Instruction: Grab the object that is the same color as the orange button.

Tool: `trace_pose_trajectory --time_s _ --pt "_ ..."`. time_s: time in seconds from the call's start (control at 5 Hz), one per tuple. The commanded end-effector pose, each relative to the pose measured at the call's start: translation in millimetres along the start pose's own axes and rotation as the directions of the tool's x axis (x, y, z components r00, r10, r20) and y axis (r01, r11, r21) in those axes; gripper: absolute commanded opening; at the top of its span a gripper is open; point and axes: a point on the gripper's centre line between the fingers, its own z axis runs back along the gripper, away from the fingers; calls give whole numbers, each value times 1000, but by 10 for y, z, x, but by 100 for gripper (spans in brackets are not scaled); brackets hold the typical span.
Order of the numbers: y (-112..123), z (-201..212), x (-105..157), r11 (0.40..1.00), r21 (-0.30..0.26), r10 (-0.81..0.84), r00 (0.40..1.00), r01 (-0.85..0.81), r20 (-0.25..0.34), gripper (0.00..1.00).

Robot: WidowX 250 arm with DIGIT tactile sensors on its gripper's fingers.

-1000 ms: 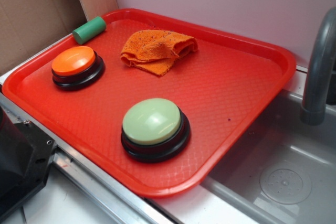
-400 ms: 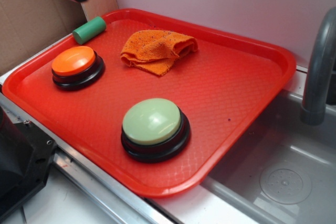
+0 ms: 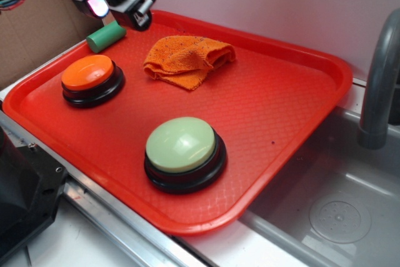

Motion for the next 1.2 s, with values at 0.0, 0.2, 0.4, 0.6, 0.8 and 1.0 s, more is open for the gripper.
trace_pose_trajectory --time_s 0.0,0.2,0.4,0.6,0.8,1.0 --pt "139 -497 322 999 20 37 999 -36 -24 100" --pt "101 -670 400 997 68 27 996 -21 -82 100" --pt "81 -817 455 999 42 22 997 -19 -80 100" --pt "37 -909 476 998 59 24 988 -15 -150 44" --pt "28 -920 475 999 46 29 990 -23 -139 0" --pt "33 -921 473 998 49 42 989 -35 -139 0"
